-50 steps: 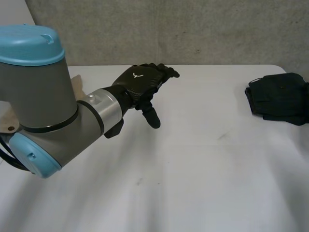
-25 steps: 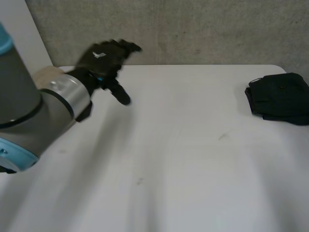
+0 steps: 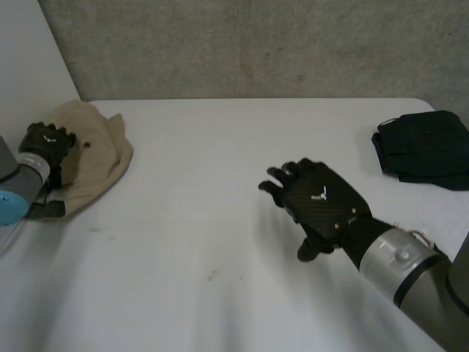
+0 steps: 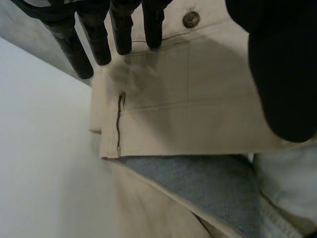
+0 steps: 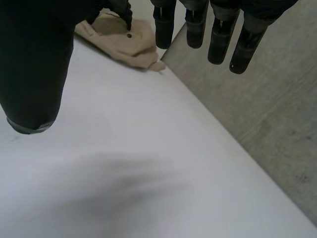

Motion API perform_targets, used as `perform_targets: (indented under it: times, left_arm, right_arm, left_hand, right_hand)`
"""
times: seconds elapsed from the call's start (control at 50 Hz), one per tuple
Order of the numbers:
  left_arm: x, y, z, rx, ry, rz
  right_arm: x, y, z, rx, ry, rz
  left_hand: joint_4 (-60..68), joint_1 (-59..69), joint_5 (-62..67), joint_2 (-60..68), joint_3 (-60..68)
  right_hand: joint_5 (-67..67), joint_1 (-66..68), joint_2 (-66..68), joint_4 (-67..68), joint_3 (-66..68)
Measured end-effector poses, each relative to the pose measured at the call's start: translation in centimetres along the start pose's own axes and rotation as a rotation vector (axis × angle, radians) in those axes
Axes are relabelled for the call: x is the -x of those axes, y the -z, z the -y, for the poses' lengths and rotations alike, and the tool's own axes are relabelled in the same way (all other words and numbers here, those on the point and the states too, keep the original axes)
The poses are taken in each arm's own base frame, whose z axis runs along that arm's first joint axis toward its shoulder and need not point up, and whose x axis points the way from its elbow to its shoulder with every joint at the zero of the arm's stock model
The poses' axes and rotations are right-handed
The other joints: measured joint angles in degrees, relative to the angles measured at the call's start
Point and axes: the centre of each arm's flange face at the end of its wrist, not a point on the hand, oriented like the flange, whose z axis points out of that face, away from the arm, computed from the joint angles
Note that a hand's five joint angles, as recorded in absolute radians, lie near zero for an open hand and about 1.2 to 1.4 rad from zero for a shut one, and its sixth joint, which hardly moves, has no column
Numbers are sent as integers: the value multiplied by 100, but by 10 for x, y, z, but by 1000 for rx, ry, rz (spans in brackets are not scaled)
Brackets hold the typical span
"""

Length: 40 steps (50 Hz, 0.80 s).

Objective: Fold the laundry.

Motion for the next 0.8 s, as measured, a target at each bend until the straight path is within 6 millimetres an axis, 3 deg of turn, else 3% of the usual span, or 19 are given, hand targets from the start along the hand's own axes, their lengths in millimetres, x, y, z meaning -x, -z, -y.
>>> perform_targets:
  times: [0.06,0.1,0.16,0.2,0.26,0.4,0.48,0.52,0.58,0.62,0.66,0.68,0.7,0.74,0.76,0.8]
  left_arm:
    - [-4,-12,-10,5,1,7]
    - [-5,-20,-14,6,1,23]
    - [-2,-25,-11,11,1,71]
    - [0,-24,-5,9,3,103]
    - [5,-13,21,-25,27,164]
    - [2,68,119,-276,284,132]
    - [-27,143,167,-421,473,-86]
    - [-44,170,177,-452,520,-194]
    - [-84,223,187,-484,569,-438]
    - [-97,239,188,-488,570,-516]
    - [-125,270,188,-493,555,-674]
    - [-135,280,187,-495,545,-724]
    - [-144,291,186,-498,532,-775]
    - [-158,307,185,-506,505,-842]
    - [-167,317,185,-515,477,-882]
    - [-169,319,185,-518,466,-885]
  right_arm:
    - [2,2,-6,21,-1,1]
    - [2,3,-8,33,2,-1]
    - [0,4,-9,38,8,-7]
    - [-2,5,-9,39,12,-16]
    - [-10,6,-9,41,14,-43]
    - [-37,7,-13,54,2,-136]
    - [-51,7,-15,70,-5,-193]
    - [-54,7,-16,77,-6,-214]
    - [-61,7,-17,90,-6,-254]
    - [-62,7,-17,93,-5,-263]
    - [-64,7,-17,100,-3,-279]
    - [-64,7,-17,101,-2,-283]
    - [-65,7,-17,104,-1,-287]
    - [-65,6,-17,107,-1,-291]
    - [-65,6,-17,110,0,-292]
    - [-64,6,-18,111,0,-291]
  left_hand:
    - [1563,1683,1419,1551,1551]
    - [3639,3728,3339,3749,3723]
    - [5403,5312,5090,5416,5257]
    - [5403,5312,5090,5416,5257]
    - [5403,5312,5090,5416,5257]
    - [5639,5337,5214,5615,5586]
    - [5657,5337,5214,5635,5609]
    - [5657,5337,5214,5637,5611]
    - [5657,5337,5214,5670,5627]
    - [5209,5000,4879,5218,5188]
    - [4716,4401,4437,4726,4704]
    - [2548,2025,2293,2569,2601]
    - [1377,803,1136,1301,1449]
    - [190,-18,95,185,251]
    - [63,-60,0,67,96]
    - [-38,-62,-25,-37,-1]
  right_hand:
    - [-2,0,0,0,0]
    - [0,0,0,0,0]
    - [0,0,0,0,0]
    - [4,0,0,0,0]
    - [0,0,0,0,0]
    - [0,0,0,0,0]
    - [0,0,0,0,0]
    - [0,0,0,0,0]
    - [0,0,0,0,0]
    - [0,0,0,0,0]
    - [0,0,0,0,0]
    - [0,0,0,0,0]
    - [0,0,0,0,0]
    - [0,0,0,0,0]
    - [-2,0,0,0,0]
    - [0,0,0,0,0]
